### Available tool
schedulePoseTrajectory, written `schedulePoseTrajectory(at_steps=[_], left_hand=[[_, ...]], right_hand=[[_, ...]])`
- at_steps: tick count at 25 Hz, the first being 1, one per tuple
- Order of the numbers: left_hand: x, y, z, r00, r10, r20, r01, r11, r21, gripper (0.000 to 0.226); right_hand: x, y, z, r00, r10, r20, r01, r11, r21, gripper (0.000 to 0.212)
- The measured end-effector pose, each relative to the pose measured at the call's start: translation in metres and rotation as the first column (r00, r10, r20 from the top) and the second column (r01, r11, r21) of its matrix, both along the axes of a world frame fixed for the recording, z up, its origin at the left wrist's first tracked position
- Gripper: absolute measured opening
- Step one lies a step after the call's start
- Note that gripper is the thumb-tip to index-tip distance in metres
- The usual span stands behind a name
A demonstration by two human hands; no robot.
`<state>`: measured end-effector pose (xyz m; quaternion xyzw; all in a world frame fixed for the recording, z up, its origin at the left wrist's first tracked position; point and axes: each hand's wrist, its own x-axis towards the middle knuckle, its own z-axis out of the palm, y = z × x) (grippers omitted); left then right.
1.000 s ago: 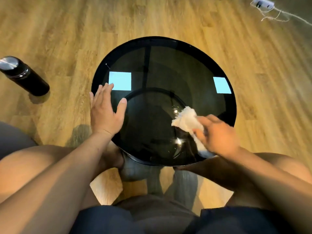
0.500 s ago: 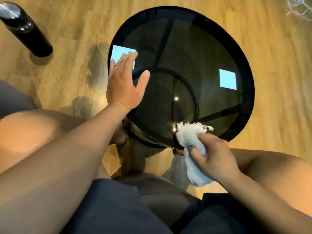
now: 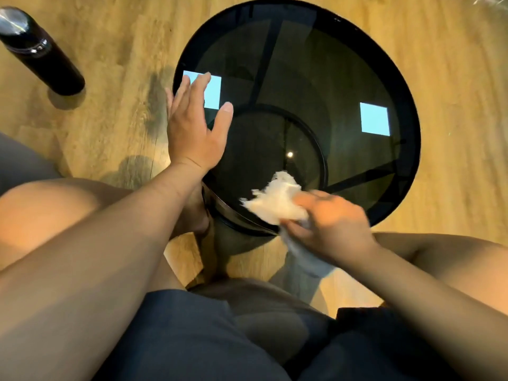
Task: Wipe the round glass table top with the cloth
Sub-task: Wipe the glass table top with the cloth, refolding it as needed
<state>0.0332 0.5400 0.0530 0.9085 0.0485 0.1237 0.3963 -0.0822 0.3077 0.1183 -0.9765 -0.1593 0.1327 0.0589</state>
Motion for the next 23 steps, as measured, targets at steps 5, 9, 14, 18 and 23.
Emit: schedulePoseTrajectory(at_steps=[5, 9, 14, 18, 23], left_hand=[[0.002, 0.001, -0.001, 0.999, 0.018, -0.041, -0.02, 0.999, -0.027, 0.067], [0.004, 0.002, -0.003, 0.999, 0.031, -0.011, -0.031, 0.999, -0.034, 0.069], [0.004, 0.001, -0.002, 0.999, 0.035, -0.001, -0.035, 0.999, -0.034, 0.069], [0.002, 0.001, -0.002, 1.0, -0.009, 0.011, 0.009, 1.0, 0.011, 0.065], [-0.002, 0.0, 0.0, 0.996, -0.081, 0.024, 0.078, 0.992, 0.1, 0.058]], right_hand=[[0.032, -0.14, 0.007, 0.909, -0.412, 0.06, 0.411, 0.862, -0.296, 0.029], [0.048, -0.131, -0.007, 0.838, -0.526, 0.145, 0.544, 0.789, -0.284, 0.036], [0.006, -0.029, -0.003, 0.92, -0.372, 0.126, 0.393, 0.88, -0.267, 0.027], [0.008, 0.062, -0.013, 0.982, -0.059, 0.181, 0.086, 0.985, -0.149, 0.039], [0.021, 0.099, -0.01, 0.984, 0.102, 0.146, -0.092, 0.993, -0.075, 0.04]])
